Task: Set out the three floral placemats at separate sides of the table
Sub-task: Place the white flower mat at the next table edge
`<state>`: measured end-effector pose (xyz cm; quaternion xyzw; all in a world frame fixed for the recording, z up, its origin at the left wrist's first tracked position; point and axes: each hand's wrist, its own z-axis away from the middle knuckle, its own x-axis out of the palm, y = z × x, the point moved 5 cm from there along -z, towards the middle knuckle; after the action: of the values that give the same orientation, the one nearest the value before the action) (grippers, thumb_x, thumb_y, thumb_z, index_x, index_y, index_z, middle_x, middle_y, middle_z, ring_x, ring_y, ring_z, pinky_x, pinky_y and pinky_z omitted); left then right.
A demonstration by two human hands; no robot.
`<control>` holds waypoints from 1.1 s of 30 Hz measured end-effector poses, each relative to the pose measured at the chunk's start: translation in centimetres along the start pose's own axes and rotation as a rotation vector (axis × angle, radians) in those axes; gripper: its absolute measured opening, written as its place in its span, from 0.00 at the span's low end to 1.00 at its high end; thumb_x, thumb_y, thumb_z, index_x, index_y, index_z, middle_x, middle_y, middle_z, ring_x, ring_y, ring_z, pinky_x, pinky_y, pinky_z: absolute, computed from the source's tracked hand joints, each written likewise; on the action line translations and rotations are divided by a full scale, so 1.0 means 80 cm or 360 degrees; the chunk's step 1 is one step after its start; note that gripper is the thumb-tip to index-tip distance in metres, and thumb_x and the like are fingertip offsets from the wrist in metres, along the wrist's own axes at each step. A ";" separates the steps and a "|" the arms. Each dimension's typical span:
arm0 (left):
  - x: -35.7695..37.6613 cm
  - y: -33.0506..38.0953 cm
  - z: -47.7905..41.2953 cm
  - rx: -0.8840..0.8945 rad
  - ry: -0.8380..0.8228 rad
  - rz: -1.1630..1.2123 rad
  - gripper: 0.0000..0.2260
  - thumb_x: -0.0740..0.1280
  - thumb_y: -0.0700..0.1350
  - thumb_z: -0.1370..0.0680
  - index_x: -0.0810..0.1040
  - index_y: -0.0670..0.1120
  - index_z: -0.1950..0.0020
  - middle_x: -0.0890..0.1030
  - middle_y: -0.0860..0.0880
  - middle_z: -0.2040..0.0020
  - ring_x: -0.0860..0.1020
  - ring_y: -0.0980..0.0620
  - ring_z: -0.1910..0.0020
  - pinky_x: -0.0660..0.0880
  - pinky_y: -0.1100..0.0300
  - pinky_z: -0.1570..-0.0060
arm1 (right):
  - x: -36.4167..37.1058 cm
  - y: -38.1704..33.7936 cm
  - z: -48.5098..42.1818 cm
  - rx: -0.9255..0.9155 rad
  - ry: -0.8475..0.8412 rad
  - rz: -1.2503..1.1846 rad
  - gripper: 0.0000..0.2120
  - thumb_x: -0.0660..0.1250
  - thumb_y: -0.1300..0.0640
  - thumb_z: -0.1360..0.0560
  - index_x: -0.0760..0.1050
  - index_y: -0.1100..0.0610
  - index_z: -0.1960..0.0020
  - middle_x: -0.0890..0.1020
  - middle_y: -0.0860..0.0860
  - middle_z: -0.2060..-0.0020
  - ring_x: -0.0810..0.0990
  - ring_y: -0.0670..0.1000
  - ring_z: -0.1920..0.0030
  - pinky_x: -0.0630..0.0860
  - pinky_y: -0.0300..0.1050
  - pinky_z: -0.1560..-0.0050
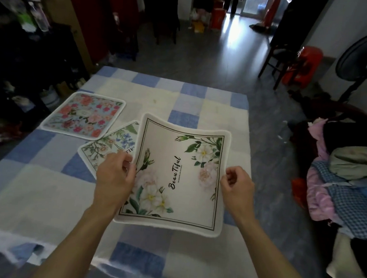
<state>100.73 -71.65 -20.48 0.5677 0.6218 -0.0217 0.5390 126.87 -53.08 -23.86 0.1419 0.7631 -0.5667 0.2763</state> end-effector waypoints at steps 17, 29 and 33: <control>0.065 0.138 0.061 -0.0118 0.0036 -0.0100 0.03 0.71 0.37 0.26 0.78 0.43 0.56 0.78 0.49 0.62 0.76 0.51 0.65 0.74 0.57 0.63 | -0.125 0.108 -0.048 0.0003 -0.0047 -0.0176 0.06 0.69 0.66 0.28 0.78 0.56 0.58 0.81 0.52 0.64 0.78 0.48 0.66 0.71 0.27 0.65; 0.178 0.287 0.103 -0.0642 0.0251 -0.0374 0.02 0.70 0.41 0.26 0.79 0.45 0.59 0.81 0.50 0.64 0.77 0.53 0.67 0.70 0.60 0.64 | -0.200 0.206 -0.219 -0.0098 -0.0562 -0.0263 0.04 0.68 0.64 0.26 0.79 0.56 0.55 0.82 0.50 0.63 0.82 0.51 0.61 0.82 0.50 0.58; 0.184 0.298 0.090 -0.0778 0.0330 -0.0417 0.02 0.70 0.41 0.26 0.79 0.45 0.59 0.81 0.50 0.64 0.77 0.52 0.67 0.71 0.59 0.65 | -0.183 0.193 -0.251 -0.0167 -0.0629 -0.0267 0.06 0.68 0.66 0.27 0.79 0.55 0.56 0.82 0.51 0.64 0.82 0.51 0.62 0.80 0.45 0.59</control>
<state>126.06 -57.79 -19.77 0.3353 0.7284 0.1175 0.5859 141.61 -27.82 -23.34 -0.0506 0.7318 -0.5640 0.3794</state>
